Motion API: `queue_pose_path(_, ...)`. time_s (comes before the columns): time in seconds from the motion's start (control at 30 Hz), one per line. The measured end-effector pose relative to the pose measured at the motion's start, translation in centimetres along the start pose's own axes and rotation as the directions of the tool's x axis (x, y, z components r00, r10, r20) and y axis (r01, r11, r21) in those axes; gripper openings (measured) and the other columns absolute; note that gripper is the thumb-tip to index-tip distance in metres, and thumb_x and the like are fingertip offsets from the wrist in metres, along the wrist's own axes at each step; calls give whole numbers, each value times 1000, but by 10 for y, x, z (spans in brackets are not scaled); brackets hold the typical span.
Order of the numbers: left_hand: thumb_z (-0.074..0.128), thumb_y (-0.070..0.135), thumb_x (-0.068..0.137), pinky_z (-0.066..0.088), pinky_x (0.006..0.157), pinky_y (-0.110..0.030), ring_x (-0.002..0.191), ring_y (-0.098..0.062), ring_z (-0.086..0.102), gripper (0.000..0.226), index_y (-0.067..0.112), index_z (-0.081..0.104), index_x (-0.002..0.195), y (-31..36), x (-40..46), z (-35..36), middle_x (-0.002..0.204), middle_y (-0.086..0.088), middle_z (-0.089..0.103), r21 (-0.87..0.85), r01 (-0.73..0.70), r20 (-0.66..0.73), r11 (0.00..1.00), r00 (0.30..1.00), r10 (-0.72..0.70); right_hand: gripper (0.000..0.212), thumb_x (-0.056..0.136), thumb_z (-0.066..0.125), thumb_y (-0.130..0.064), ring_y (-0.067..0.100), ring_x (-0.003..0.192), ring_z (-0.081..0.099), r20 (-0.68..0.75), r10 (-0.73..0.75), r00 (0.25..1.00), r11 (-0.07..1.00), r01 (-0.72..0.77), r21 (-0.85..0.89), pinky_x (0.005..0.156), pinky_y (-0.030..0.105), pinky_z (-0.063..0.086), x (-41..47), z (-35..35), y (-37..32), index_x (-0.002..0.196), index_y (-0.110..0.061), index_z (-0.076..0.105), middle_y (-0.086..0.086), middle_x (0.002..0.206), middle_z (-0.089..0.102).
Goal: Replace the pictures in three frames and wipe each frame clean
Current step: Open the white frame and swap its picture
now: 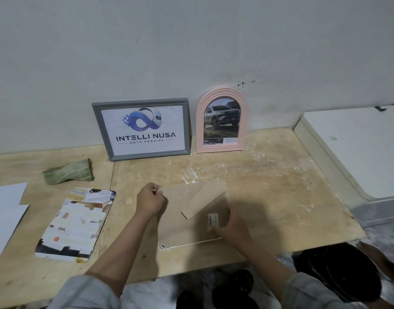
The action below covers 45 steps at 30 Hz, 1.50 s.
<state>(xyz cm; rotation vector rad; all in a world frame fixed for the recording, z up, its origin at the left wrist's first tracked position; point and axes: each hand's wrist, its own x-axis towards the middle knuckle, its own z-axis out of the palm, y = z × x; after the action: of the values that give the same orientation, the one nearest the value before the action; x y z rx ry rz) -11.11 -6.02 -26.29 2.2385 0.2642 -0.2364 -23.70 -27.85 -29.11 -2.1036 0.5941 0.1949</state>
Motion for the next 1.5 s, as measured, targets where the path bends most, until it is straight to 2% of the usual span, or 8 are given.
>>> queue_pose_path(0.27, 56, 13, 90, 40, 87, -23, 104, -27, 62, 27, 0, 67, 112, 54, -9, 8, 109, -14, 69, -127, -64, -172, 990, 984, 42, 66, 77, 68, -47, 17, 111, 50, -183, -27, 983, 995, 44, 93, 91, 28, 43, 9, -27, -19, 128, -12, 46, -1, 117, 52)
queue_pose_path(0.47, 57, 30, 89, 45, 97, -36, 111, -30, 57, 45, 2, 56, 125, 91, -37, 88, 119, -13, 62, -34, -95, 121, 995, 988, 99, 71, 87, 64, -34, 29, 129, 39, -280, 26, 960, 998, -43, -55, 103, 37, 35, 26, -98, 19, 142, -3, 33, 16, 141, 40)
queue_pose_path(0.63, 60, 22, 86, 31, 60, -23, 86, -28, 47, 24, 3, 44, 83, 116, -66, 157, 87, -8, 45, 50, -245, 381, 968, 901, 208, 70, 86, 63, -38, 33, 124, 43, -251, 88, 964, 976, -133, -170, 98, 42, 41, 38, -156, 73, 142, -7, 34, 17, 139, 40)
queue_pose_path(0.8, 61, 34, 86, 34, 104, -37, 136, -42, 26, 55, -7, 43, 119, 128, -79, 216, 145, -30, 23, 141, -246, 534, 959, 834, 135, 82, 86, 57, -50, 33, 129, 35, -164, 118, 979, 933, -166, -319, 101, 42, 38, 51, -185, 116, 146, -7, 23, 16, 146, 28)
queue_pose_path(0.93, 60, 33, 87, 22, 115, -40, 146, -38, -3, 38, 4, 39, 101, 121, -84, 231, 155, -27, -6, 152, -298, 567, 942, 807, 164, 88, 78, 47, -60, 37, 121, 39, -142, 41, 989, 860, -107, -499, 96, 41, 36, 53, -181, 136, 143, -3, 27, 21, 139, 35)
queue_pose_path(1.03, 54, 35, 91, 11, 119, -40, 145, -37, -15, 49, -3, 40, 117, 118, -92, 236, 155, -25, -15, 169, -341, 594, 925, 784, 181, 95, 73, 39, -60, 39, 135, 22, -70, 42, 997, 817, -75, -571, 107, 46, 23, 54, -173, 147, 147, -4, 17, 24, 150, 16)
queue_pose_path(1.23, 46, 26, 92, 19, 109, -21, 139, -29, 33, 45, 2, 53, 129, 111, -104, 210, 145, -16, 42, 73, -280, 298, 957, 922, 247, 58, 70, 54, -27, 40, 106, 44, -332, -138, 933, 910, -13, -414, 93, 51, 38, 50, -146, 137, 120, 0, 46, 28, 123, 45)
queue_pose_path(1.5, 54, 26, 81, 45, 94, -44, 108, -34, 54, 41, -1, 64, 110, 37, -67, 121, 112, -18, 61, 336, -156, -74, 929, 979, 192, 40, 77, 46, -20, 33, 102, 54, -75, -627, 776, 742, 564, -362, 93, 46, 44, 62, -71, 50, 112, -4, 53, 15, 109, 59)
